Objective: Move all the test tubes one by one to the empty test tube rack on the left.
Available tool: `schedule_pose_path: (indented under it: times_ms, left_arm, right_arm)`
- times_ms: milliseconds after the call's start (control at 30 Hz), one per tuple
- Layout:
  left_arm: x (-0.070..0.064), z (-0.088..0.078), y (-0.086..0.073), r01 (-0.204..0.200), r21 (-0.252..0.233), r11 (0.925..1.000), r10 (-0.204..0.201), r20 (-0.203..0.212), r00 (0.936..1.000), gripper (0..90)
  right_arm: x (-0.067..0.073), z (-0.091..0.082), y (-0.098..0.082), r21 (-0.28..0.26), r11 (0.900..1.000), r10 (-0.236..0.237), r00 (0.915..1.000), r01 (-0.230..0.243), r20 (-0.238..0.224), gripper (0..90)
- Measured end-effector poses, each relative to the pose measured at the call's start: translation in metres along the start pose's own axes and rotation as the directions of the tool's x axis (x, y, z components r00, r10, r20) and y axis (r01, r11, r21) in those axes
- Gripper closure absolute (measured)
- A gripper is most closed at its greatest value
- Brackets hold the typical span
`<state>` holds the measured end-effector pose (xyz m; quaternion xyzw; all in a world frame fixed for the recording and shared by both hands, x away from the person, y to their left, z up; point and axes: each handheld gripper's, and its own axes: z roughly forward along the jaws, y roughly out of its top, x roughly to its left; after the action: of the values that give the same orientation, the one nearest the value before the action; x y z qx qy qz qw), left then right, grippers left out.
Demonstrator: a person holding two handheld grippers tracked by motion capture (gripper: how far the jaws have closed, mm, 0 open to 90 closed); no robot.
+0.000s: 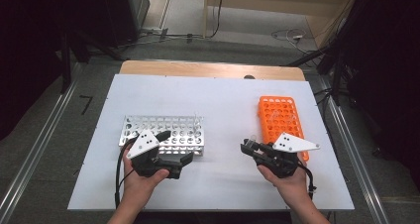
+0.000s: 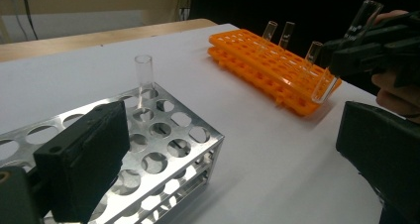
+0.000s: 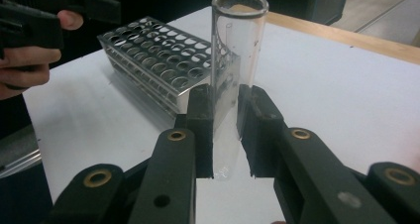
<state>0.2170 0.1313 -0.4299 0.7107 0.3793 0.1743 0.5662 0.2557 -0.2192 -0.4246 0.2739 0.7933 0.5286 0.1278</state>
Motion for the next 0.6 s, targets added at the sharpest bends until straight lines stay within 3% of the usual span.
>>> schedule_pose_path:
  times_ms: [600]
  left_arm:
    - [-0.019,0.015,0.006,-0.010,0.003,0.9999,0.010,0.099,0.9950,4.1]
  right_arm:
    - [0.024,0.026,-0.009,0.058,0.998,-0.030,0.9964,0.035,-0.079,73.6]
